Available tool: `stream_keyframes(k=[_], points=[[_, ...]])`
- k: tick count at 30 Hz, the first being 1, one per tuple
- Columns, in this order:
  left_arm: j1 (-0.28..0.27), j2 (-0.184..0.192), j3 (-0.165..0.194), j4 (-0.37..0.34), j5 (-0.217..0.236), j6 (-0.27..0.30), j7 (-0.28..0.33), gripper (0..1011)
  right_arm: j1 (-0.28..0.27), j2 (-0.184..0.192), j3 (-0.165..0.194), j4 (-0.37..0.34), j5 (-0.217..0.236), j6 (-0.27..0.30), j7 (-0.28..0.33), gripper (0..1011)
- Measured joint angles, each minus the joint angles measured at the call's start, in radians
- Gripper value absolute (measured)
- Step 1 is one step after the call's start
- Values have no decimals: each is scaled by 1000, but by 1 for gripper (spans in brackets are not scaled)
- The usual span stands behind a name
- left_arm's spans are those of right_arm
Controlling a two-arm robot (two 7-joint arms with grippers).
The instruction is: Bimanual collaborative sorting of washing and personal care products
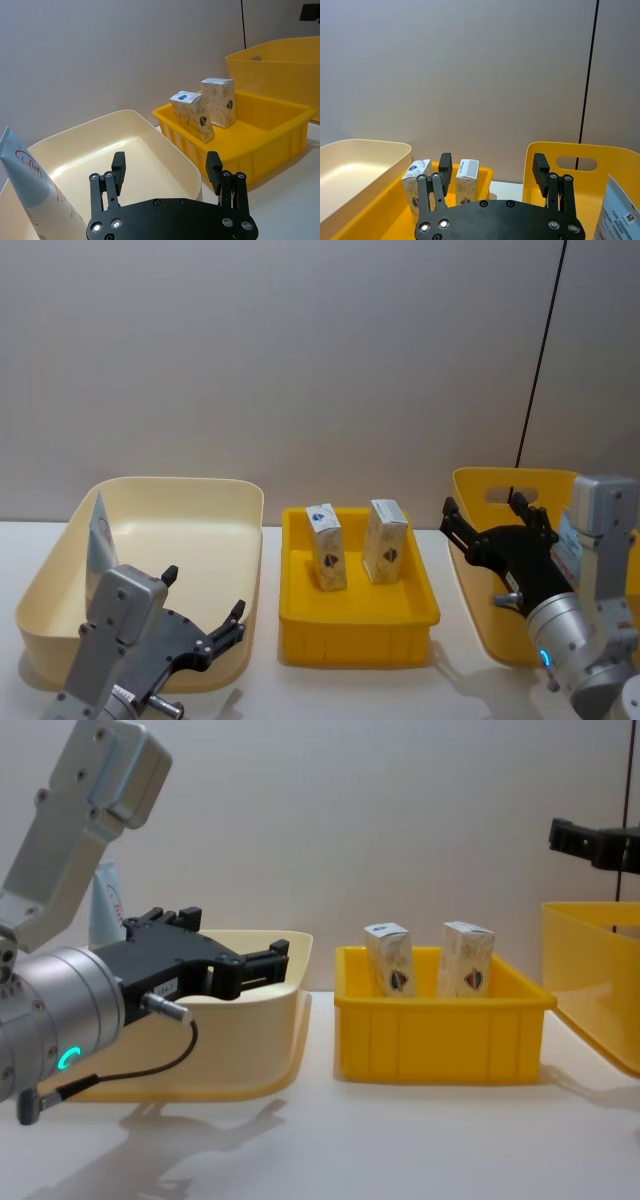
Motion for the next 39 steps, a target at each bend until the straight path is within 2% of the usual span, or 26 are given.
stream_keyframes(k=[6,31,39], points=[[0,0,0,0,0,0,0,1000,-29,21,-13,-21,13,-6,-4,1001],[0,0,0,0,0,0,0,1000,-265,195,-118,-195,117,-53,-32,1001],[0,0,0,0,0,0,0,999,-288,212,-128,-211,128,-57,-35,1001]])
